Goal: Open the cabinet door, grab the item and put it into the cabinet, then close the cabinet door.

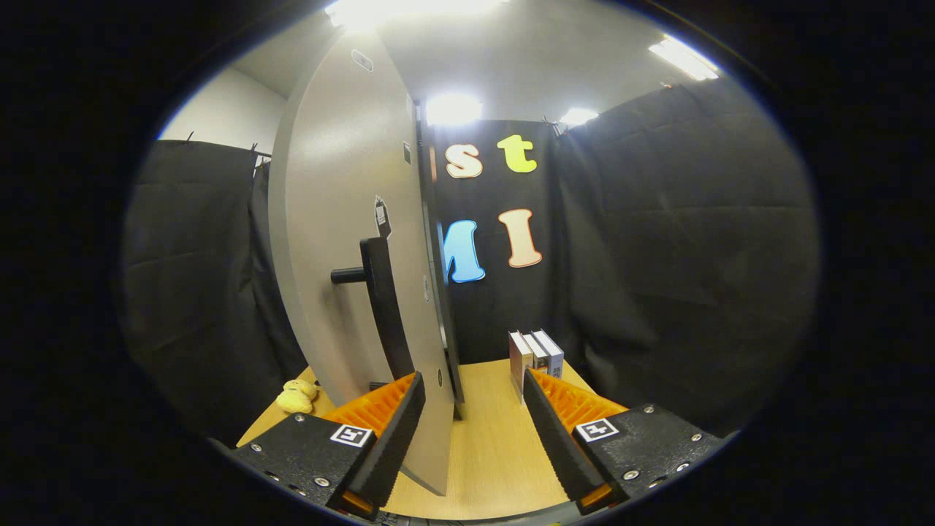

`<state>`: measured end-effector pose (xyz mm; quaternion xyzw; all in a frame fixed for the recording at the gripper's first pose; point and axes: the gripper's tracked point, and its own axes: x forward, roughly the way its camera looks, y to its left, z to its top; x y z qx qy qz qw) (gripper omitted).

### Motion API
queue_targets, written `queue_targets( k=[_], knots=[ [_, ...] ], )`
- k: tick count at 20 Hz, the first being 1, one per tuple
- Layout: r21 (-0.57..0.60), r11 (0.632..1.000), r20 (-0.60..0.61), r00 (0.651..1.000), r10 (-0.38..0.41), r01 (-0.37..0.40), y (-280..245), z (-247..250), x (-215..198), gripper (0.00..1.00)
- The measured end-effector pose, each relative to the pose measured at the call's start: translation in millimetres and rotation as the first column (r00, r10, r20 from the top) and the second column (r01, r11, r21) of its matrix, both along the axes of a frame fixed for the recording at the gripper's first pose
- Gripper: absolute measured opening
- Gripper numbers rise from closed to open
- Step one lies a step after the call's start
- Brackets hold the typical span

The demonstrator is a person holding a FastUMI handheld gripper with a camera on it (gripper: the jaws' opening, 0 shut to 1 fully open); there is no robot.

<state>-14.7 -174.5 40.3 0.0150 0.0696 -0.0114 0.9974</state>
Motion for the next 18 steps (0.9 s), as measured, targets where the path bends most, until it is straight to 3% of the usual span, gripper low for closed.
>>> queue_targets(
  k=[7,18],
  knots=[
    [-0.044,0.997,0.022,0.998,0.066,-0.065,86.7,0.6,1.8,0.86],
    [-0.031,0.996,0.084,0.992,0.091,-0.089,188.6,-1.8,33.6,0.89]
  ],
)
